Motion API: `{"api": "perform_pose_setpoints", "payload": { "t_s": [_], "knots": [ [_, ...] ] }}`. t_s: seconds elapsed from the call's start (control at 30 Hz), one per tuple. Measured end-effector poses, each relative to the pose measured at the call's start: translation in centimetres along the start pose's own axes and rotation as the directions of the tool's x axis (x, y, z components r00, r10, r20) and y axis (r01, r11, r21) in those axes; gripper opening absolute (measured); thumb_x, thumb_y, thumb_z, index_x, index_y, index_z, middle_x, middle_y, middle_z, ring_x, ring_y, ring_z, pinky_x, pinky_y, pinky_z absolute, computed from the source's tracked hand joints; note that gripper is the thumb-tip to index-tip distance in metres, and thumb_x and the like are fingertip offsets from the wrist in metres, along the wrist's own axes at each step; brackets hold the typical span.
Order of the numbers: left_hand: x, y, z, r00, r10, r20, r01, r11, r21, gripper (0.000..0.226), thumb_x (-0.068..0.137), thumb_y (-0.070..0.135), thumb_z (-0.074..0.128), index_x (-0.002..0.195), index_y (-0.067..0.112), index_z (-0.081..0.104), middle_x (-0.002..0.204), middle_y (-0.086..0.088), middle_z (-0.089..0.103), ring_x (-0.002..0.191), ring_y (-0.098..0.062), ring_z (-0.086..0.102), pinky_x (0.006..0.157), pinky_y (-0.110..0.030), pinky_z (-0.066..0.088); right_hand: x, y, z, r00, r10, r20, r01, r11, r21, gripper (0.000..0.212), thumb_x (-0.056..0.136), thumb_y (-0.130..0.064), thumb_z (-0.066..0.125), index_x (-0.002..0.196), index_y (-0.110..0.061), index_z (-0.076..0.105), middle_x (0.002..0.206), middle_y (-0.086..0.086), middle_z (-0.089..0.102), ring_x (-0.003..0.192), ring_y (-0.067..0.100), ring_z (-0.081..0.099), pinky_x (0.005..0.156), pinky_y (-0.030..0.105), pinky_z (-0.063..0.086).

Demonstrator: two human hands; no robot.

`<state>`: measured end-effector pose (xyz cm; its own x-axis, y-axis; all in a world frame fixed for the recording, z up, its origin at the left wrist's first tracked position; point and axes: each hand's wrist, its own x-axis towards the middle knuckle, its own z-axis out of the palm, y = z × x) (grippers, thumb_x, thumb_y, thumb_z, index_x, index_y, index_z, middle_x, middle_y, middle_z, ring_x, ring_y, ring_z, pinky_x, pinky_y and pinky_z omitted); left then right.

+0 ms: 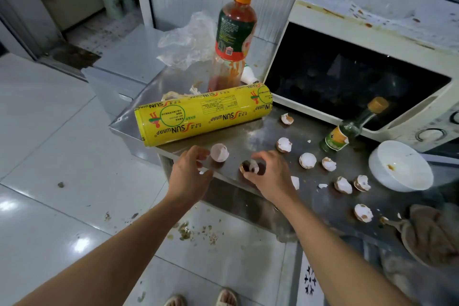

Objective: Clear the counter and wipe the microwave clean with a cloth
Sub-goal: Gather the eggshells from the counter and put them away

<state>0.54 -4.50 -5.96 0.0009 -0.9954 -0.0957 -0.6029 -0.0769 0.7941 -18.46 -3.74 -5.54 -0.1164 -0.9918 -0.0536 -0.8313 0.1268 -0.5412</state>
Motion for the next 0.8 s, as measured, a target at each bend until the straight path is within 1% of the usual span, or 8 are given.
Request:
{"api": "perform_pose_setpoints", "payload": {
  "t_s": [0.07, 0.17, 0.23, 0.3, 0.53, 0.67, 0.73, 0.8],
  "knots": [
    [0.2, 0.1, 0.3, 1.0, 0.014, -0.016, -0.013, 1.0, 0.018, 0.043, 0.074, 0.01, 0.074, 0.112, 0.018, 0.056, 0.113, -0.002, 0.059, 0.092, -0.012, 0.054, 0.079, -0.023, 0.043, -0.6, 0.4, -0.1, 0.999, 0.026, -0.031, -0.024, 0.998, 0.056, 0.041, 0.075, -0.028, 0.076, 0.111, -0.017, 0.06, 0.115, 0.0, 0.055, 0.109, 0.016, 0.049, 0.084, 0.017, 0.029],
    [0.8, 0.4, 1.0, 0.999, 0.035, -0.014, -0.034, 0.996, 0.084, 0.056, 0.073, 0.018, 0.077, 0.123, 0.018, 0.051, 0.123, -0.004, 0.053, 0.103, -0.018, 0.053, 0.087, -0.032, 0.046, -1.2, 1.0, -0.6, 0.997, 0.049, -0.051, -0.044, 0.994, 0.095, 0.049, 0.073, -0.021, 0.077, 0.117, -0.018, 0.057, 0.123, 0.001, 0.054, 0.116, 0.018, 0.048, 0.095, 0.024, 0.036],
    [1.5, 0.6, 1.5, 0.999, 0.041, 0.001, -0.04, 0.991, 0.128, 0.066, 0.073, 0.022, 0.077, 0.13, 0.018, 0.046, 0.13, -0.006, 0.049, 0.116, -0.025, 0.048, 0.097, -0.039, 0.043, -1.5, 1.4, -0.8, 0.997, 0.064, -0.031, -0.06, 0.993, 0.1, 0.055, 0.071, -0.02, 0.079, 0.12, -0.019, 0.055, 0.126, 0.001, 0.052, 0.118, 0.019, 0.047, 0.098, 0.029, 0.038],
    [2.1, 0.6, 2.1, 0.999, 0.045, 0.016, -0.047, 0.983, 0.176, 0.071, 0.071, 0.022, 0.079, 0.133, 0.017, 0.045, 0.132, -0.007, 0.049, 0.12, -0.027, 0.043, 0.097, -0.037, 0.037, -1.6, 1.8, -1.1, 0.997, 0.067, -0.037, -0.062, 0.992, 0.11, 0.057, 0.07, -0.021, 0.079, 0.122, -0.019, 0.054, 0.127, 0.001, 0.051, 0.119, 0.018, 0.046, 0.099, 0.031, 0.039],
    [3.6, 0.5, 3.1, 0.998, 0.052, -0.018, -0.047, 0.973, 0.227, 0.056, 0.065, 0.018, 0.081, 0.116, 0.013, 0.058, 0.116, -0.008, 0.059, 0.107, -0.027, 0.049, 0.081, -0.03, 0.035, -1.6, 2.8, -1.3, 0.993, 0.048, -0.109, -0.032, 0.989, 0.147, 0.056, 0.068, -0.022, 0.081, 0.118, -0.015, 0.057, 0.121, 0.002, 0.055, 0.113, 0.018, 0.049, 0.091, 0.021, 0.035],
    [3.6, 1.0, 2.9, 0.997, 0.071, 0.012, -0.072, 0.976, 0.204, 0.041, 0.065, 0.017, 0.081, 0.101, 0.016, 0.063, 0.103, -0.004, 0.063, 0.095, -0.024, 0.056, 0.081, -0.037, 0.049, -1.8, 3.3, -1.4, 0.991, 0.055, -0.121, -0.035, 0.986, 0.161, 0.055, 0.068, -0.023, 0.081, 0.117, -0.016, 0.057, 0.119, 0.002, 0.056, 0.111, 0.017, 0.05, 0.089, 0.02, 0.036],
    [3.4, 1.5, 2.8, 0.998, 0.07, 0.007, -0.07, 0.983, 0.168, 0.042, 0.066, 0.02, 0.081, 0.103, 0.016, 0.063, 0.102, -0.003, 0.065, 0.092, -0.02, 0.058, 0.081, -0.038, 0.051, -1.8, 3.5, -1.5, 0.989, 0.059, -0.136, -0.036, 0.985, 0.17, 0.054, 0.068, -0.023, 0.08, 0.117, -0.016, 0.058, 0.118, 0.002, 0.056, 0.11, 0.018, 0.05, 0.089, 0.02, 0.036],
    [2.9, 2.3, 2.9, 0.993, 0.113, 0.016, -0.114, 0.983, 0.141, 0.047, 0.067, 0.023, 0.081, 0.11, 0.015, 0.063, 0.105, -0.002, 0.065, 0.091, -0.016, 0.058, 0.08, -0.031, 0.049, -1.9, 3.7, -1.7, 0.987, 0.073, -0.146, -0.045, 0.981, 0.189, 0.052, 0.069, -0.023, 0.08, 0.116, -0.016, 0.059, 0.117, 0.003, 0.055, 0.107, 0.019, 0.052, 0.088, 0.022, 0.038]
  ]
}}
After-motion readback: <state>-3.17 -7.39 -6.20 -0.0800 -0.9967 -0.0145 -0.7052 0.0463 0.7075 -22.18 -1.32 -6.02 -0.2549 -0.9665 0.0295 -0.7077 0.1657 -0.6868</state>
